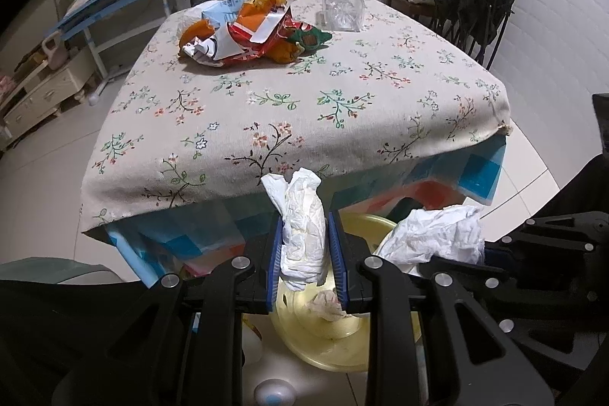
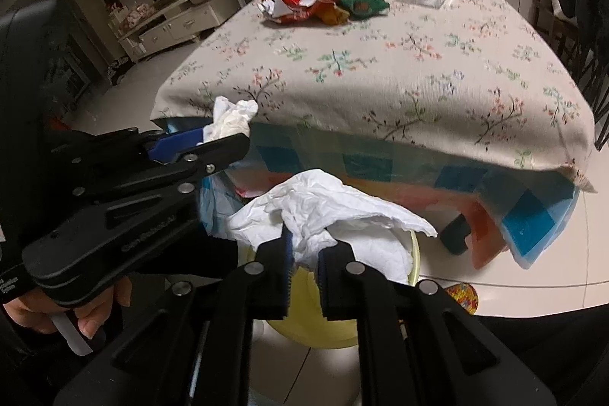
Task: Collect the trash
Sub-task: 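Carry both tissues to the yellow basin and open the right gripper to drop the napkin, then open the left gripper over the yellow basin to drop the tissue, then lift both open tools away from the yellow basin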
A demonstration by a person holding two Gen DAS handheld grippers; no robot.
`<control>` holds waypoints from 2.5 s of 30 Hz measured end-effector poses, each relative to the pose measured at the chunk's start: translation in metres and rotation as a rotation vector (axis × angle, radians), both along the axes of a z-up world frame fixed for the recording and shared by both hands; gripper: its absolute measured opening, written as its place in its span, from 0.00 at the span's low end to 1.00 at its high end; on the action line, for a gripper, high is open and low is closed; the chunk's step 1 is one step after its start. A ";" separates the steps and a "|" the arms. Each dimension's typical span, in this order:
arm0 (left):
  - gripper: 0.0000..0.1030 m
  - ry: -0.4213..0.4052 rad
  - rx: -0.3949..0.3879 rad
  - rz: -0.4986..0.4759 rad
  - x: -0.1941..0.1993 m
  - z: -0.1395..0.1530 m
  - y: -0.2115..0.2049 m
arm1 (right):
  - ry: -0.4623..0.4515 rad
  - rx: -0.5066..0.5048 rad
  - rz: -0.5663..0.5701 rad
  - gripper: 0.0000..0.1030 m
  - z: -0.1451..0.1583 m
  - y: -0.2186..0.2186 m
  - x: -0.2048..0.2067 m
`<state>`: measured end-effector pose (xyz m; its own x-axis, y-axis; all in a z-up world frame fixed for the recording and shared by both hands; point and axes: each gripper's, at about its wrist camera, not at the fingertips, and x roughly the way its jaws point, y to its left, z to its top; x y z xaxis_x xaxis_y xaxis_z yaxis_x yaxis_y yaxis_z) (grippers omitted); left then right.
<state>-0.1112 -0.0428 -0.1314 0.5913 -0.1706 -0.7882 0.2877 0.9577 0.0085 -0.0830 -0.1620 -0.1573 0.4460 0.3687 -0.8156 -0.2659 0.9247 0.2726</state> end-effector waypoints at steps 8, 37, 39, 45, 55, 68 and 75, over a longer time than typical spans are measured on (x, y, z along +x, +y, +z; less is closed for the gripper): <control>0.22 0.003 0.000 -0.003 0.000 -0.001 0.000 | 0.006 0.003 -0.010 0.32 -0.001 -0.002 0.000; 0.59 0.019 0.031 -0.073 -0.009 -0.008 -0.020 | -0.110 0.041 -0.259 0.69 0.022 -0.049 0.000; 0.62 0.017 0.032 -0.071 -0.010 -0.008 -0.020 | -0.111 0.041 -0.259 0.69 0.022 -0.049 0.001; 0.67 0.008 0.036 -0.061 -0.009 -0.006 -0.019 | -0.114 0.041 -0.260 0.69 0.023 -0.050 0.002; 0.73 -0.009 0.044 -0.032 -0.007 -0.003 -0.016 | -0.135 0.047 -0.270 0.72 0.026 -0.052 0.001; 0.78 -0.044 0.001 0.062 0.004 0.012 0.006 | -0.167 0.040 -0.246 0.74 0.032 -0.042 0.006; 0.79 -0.049 -0.044 0.130 0.020 0.023 0.026 | -0.173 0.034 -0.228 0.74 0.034 -0.037 0.015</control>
